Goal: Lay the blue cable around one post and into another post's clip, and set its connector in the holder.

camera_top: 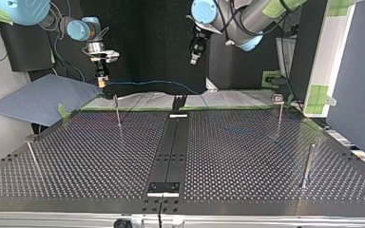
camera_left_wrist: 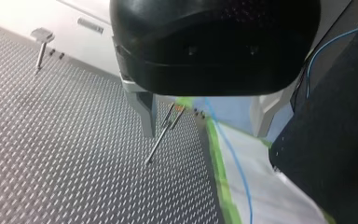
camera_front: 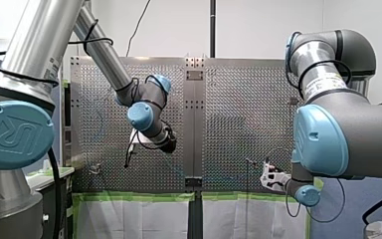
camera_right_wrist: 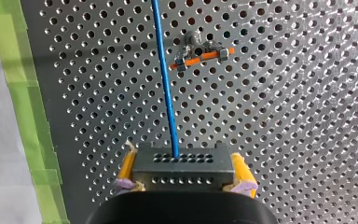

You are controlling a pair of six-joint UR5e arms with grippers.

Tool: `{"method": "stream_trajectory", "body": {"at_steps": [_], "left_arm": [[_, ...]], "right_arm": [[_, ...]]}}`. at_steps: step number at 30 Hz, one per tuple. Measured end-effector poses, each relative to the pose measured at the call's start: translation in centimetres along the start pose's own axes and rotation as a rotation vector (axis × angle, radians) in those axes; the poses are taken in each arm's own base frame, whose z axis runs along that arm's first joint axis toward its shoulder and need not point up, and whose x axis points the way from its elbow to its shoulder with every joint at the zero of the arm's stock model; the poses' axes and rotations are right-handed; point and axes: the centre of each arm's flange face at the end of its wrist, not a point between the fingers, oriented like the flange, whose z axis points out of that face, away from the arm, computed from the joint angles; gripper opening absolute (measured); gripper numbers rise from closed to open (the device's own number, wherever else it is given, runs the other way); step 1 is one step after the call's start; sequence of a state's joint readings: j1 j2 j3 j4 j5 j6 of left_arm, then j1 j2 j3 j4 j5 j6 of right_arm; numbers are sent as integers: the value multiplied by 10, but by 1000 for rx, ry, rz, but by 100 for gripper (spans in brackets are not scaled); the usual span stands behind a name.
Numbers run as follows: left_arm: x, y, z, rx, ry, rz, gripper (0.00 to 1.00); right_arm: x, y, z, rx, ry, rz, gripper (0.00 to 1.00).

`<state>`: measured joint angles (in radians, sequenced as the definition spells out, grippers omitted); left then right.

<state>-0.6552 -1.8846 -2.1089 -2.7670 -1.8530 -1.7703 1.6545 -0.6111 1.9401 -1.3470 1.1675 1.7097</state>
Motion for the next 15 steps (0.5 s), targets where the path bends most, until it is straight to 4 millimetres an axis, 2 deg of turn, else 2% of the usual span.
{"method": "stream_trajectory", "body": {"at_steps": [9,15], "left_arm": [[31,-31,3,78,-1,3,100],[38,-49,-1,121,-39,6,100]], "right_arm": [[0,0,0,0,2,-2,21],[0,2,1,-10,1,-6,21]]}}
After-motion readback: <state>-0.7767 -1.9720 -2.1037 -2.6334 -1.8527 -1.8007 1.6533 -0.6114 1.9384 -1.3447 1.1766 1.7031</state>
